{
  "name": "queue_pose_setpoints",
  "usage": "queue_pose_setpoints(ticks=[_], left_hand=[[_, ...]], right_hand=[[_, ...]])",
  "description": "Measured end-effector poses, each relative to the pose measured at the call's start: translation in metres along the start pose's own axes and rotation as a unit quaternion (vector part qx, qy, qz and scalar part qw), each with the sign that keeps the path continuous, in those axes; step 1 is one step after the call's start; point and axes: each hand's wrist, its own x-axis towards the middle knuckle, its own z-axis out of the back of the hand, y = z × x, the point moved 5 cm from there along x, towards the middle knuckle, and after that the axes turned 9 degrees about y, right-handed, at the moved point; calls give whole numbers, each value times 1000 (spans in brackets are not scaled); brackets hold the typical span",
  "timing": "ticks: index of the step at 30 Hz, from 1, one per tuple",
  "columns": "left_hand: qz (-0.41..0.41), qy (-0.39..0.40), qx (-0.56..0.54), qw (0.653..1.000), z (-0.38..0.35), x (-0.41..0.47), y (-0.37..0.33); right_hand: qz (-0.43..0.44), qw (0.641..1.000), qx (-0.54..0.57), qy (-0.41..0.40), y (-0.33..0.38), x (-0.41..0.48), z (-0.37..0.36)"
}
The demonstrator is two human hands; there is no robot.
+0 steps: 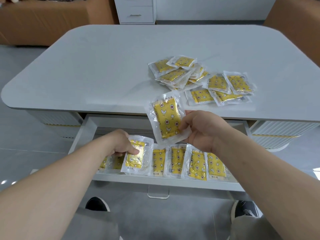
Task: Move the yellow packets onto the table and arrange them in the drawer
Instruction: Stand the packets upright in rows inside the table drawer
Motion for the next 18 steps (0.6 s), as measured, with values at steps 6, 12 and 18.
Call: queue_pose_setpoints(ticks=[6, 12, 18], left_hand=[[-23, -40, 141, 989, -8, -2, 0], [-39, -112, 263, 957, -9, -13, -11], [-49, -163, 308, 936, 8, -46, -36]], right_hand=[[-27, 999, -6, -28, -9, -4, 2], [-45, 996, -69, -31, -16, -1, -1], [-72, 948, -309, -35, -28, 10, 5]])
